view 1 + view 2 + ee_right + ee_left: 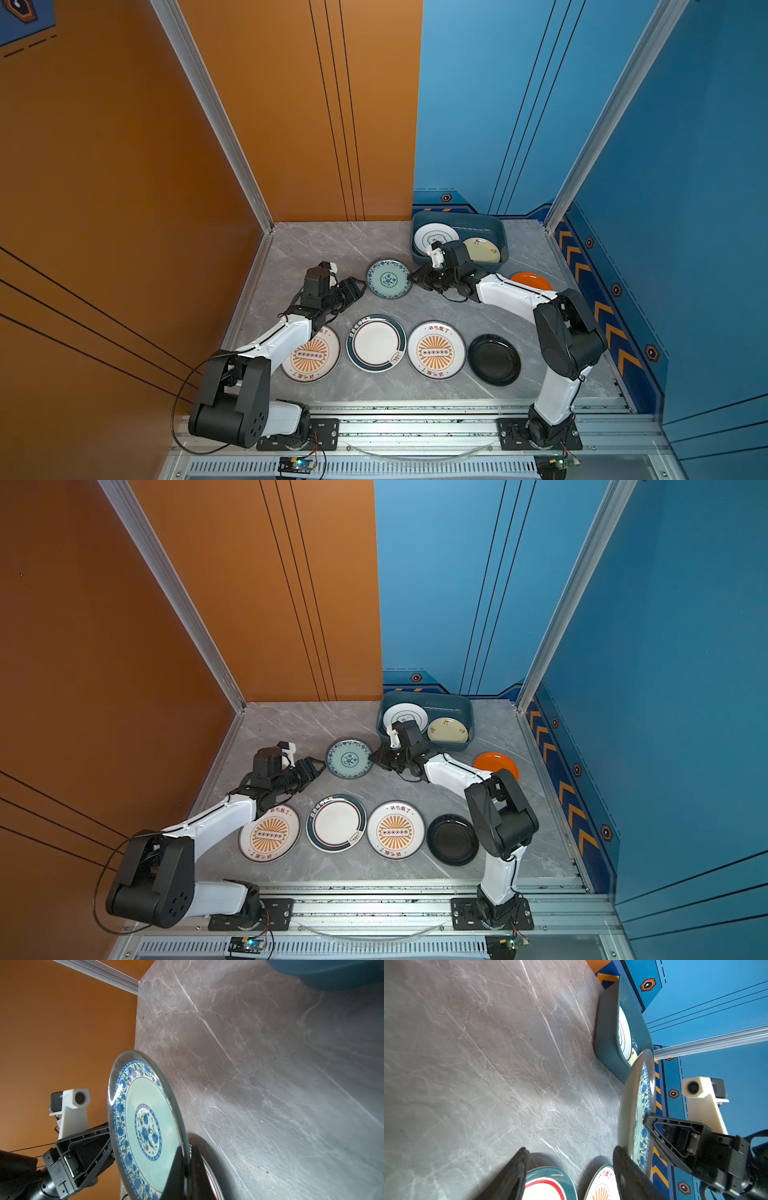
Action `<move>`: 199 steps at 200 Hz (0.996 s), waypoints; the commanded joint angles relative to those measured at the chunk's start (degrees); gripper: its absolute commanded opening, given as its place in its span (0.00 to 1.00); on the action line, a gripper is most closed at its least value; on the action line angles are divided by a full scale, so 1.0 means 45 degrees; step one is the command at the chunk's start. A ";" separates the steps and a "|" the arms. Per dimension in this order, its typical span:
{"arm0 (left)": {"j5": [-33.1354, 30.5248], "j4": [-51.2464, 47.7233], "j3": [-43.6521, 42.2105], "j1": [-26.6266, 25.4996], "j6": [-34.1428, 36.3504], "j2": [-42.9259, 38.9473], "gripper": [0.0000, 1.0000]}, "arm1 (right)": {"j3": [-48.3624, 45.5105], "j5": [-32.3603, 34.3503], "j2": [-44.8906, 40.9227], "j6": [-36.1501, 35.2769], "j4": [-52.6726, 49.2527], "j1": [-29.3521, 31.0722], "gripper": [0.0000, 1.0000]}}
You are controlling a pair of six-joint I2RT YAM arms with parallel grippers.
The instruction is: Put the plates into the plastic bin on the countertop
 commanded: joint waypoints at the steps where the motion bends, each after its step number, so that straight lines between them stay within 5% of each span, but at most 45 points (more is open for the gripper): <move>1: 0.0064 0.0258 0.0717 -0.0422 -0.0093 0.0112 0.66 | -0.0345 0.0010 -0.0484 -0.0128 0.0274 0.0152 0.00; 168: -0.0248 0.0279 0.1741 -0.1534 -0.0211 0.0828 0.66 | -0.1738 0.0434 -0.1621 -0.0039 0.0692 -0.0317 0.00; 199: -0.0003 0.0808 0.1793 -0.1656 -0.0390 0.1237 0.53 | -0.1678 -0.0070 -0.1460 0.0059 0.0972 -0.0182 0.00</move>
